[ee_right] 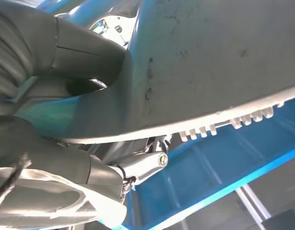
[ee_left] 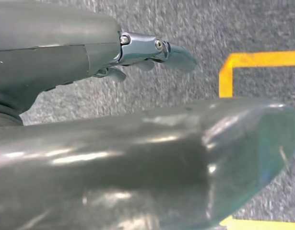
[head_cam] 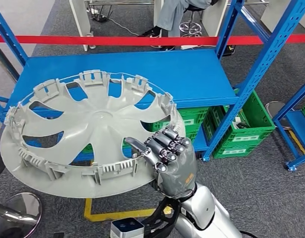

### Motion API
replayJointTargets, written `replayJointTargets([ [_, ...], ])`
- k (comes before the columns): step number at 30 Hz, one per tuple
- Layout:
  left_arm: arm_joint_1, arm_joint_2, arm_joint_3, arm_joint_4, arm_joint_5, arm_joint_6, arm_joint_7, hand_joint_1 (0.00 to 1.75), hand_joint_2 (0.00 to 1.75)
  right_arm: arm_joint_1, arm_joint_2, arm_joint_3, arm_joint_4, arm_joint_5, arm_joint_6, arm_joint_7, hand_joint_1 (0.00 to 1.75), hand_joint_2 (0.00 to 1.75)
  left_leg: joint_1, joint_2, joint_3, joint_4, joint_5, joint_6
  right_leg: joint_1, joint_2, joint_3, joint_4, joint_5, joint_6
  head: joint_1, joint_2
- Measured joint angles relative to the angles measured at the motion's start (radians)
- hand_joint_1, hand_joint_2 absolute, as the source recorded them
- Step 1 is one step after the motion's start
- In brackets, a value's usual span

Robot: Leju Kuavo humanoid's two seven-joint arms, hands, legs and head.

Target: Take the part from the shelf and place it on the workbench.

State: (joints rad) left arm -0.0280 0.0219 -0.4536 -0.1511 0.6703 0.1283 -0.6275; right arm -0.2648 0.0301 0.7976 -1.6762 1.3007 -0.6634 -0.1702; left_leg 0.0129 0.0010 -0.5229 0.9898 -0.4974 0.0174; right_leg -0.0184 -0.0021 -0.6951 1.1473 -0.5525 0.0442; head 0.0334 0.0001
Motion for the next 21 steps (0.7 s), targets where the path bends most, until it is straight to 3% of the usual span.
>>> replayJointTargets([
  [1, 0.000, 0.001, 0.000, 0.000, 0.001, 0.000, 0.000, 0.00, 0.00, 0.000, 0.000, 0.002, 0.003, 0.000, 0.000, 0.001, 1.75, 1.75, -0.004, 0.001, -0.013, 0.001, 0.010, 0.005, 0.000, 0.000, -0.015, 0.070, -0.041, 0.000, 0.001, 0.000],
  [2, 0.000, 0.001, 0.000, 0.000, 0.002, 0.001, 0.001, 0.00, 0.00, 0.000, 0.000, 0.003, 0.006, 0.000, 0.000, 0.002, 1.75, 1.75, -0.009, 0.003, -0.026, 0.001, 0.020, 0.008, 0.001, 0.000, -0.022, 0.126, -0.062, -0.002, 0.001, 0.000],
  [3, 0.000, 0.002, 0.000, 0.000, 0.003, 0.002, 0.001, 0.00, 0.00, 0.000, 0.000, 0.004, 0.009, 0.000, 0.000, 0.003, 1.75, 1.75, -0.014, 0.004, -0.038, 0.001, 0.029, 0.010, 0.003, 0.000, -0.017, 0.153, -0.060, -0.006, 0.001, 0.000],
  [4, 0.001, 0.002, 0.000, 0.000, 0.004, 0.002, 0.002, 0.00, 0.00, 0.000, 0.000, 0.004, 0.012, 0.000, 0.000, 0.004, 1.75, 1.75, -0.020, 0.004, -0.049, 0.002, 0.038, 0.012, 0.007, 0.000, 0.006, 0.144, -0.039, -0.013, 0.001, 0.000],
  [6, 0.000, 0.000, 0.000, 0.000, 0.006, 0.005, 0.002, 0.00, 0.00, -0.002, 0.000, 0.006, 0.015, 0.000, 0.000, 0.005, 1.75, 1.75, -0.029, 0.004, -0.066, 0.002, 0.053, 0.014, 0.022, 0.001, 0.097, 0.028, 0.012, -0.043, 0.000, 0.000],
  [8, 0.000, -0.004, 0.000, 0.000, 0.007, 0.006, 0.002, 0.00, 0.00, -0.007, 0.001, 0.007, 0.016, 0.000, 0.000, 0.005, 1.75, 1.75, -0.035, 0.005, -0.078, 0.002, 0.069, 0.011, 0.038, -0.003, 0.193, -0.115, 0.021, -0.073, -0.001, 0.000],
  [9, 0.000, -0.006, 0.000, 0.001, 0.007, 0.006, 0.002, 0.00, 0.00, -0.010, 0.002, 0.007, 0.017, 0.000, 0.000, 0.005, 1.75, 1.75, -0.034, 0.006, -0.083, 0.002, 0.078, 0.007, 0.044, -0.003, 0.217, -0.157, 0.017, -0.080, -0.001, 0.000],
  [10, 0.001, -0.006, 0.000, 0.001, 0.007, 0.006, 0.002, 0.00, 0.00, -0.011, 0.002, 0.007, 0.017, 0.000, 0.000, 0.005, 1.75, 1.75, -0.033, 0.007, -0.089, 0.000, 0.088, 0.002, 0.046, -0.004, 0.225, -0.177, 0.018, -0.080, 0.000, 0.000],
  [12, 0.001, -0.004, 0.000, 0.003, 0.007, 0.007, 0.002, 0.00, 0.00, -0.013, 0.003, 0.008, 0.018, 0.000, 0.000, 0.006, 1.75, 1.75, -0.030, 0.006, -0.101, 0.000, 0.089, -0.009, 0.041, -0.001, 0.216, -0.198, 0.039, -0.080, 0.000, 0.000],
  [13, 0.001, -0.004, 0.000, 0.004, 0.007, 0.007, 0.002, 0.00, 0.00, -0.013, 0.003, 0.008, 0.019, 0.000, 0.000, 0.006, 1.75, 1.75, -0.028, 0.004, -0.110, 0.015, 0.065, -0.015, 0.037, -0.002, 0.211, -0.208, 0.051, -0.082, -0.001, 0.000],
  [16, 0.002, -0.002, 0.000, 0.005, 0.008, 0.010, 0.003, 0.00, 0.00, -0.014, 0.005, 0.008, 0.021, -0.001, 0.000, 0.007, 1.75, 1.75, -0.014, 0.001, -0.150, 0.171, -0.069, -0.038, 0.029, -0.004, 0.180, -0.211, 0.076, -0.081, -0.004, 0.000],
  [17, 0.002, -0.001, 0.000, 0.005, 0.008, 0.010, 0.003, 0.00, 0.00, -0.014, 0.005, 0.008, 0.022, 0.000, 0.000, 0.007, 1.75, 1.75, -0.008, 0.001, -0.159, 0.231, -0.094, -0.046, 0.027, -0.005, 0.166, -0.204, 0.082, -0.076, -0.004, 0.000],
  [18, 0.002, 0.000, 0.000, 0.005, 0.008, 0.010, 0.003, 0.00, 0.00, -0.013, 0.006, 0.008, 0.023, 0.000, 0.000, 0.007, 1.75, 1.75, -0.002, 0.001, -0.158, 0.269, -0.097, -0.054, 0.023, -0.006, 0.150, -0.195, 0.087, -0.071, -0.004, 0.000],
  [19, 0.001, 0.000, 0.000, 0.005, 0.008, 0.010, 0.003, 0.00, 0.00, -0.013, 0.006, 0.008, 0.024, 0.000, 0.000, 0.007, 1.75, 1.75, 0.004, 0.001, -0.142, 0.276, -0.079, -0.063, 0.018, -0.007, 0.132, -0.183, 0.092, -0.065, -0.004, 0.000],
  [21, 0.000, 0.000, 0.000, 0.005, 0.008, 0.010, 0.003, 0.00, 0.00, -0.014, 0.006, 0.008, 0.025, 0.000, 0.000, 0.007, 1.75, 1.75, 0.018, 0.000, -0.070, 0.194, -0.029, -0.083, 0.007, -0.008, 0.094, -0.154, 0.100, -0.052, -0.005, 0.000],
])
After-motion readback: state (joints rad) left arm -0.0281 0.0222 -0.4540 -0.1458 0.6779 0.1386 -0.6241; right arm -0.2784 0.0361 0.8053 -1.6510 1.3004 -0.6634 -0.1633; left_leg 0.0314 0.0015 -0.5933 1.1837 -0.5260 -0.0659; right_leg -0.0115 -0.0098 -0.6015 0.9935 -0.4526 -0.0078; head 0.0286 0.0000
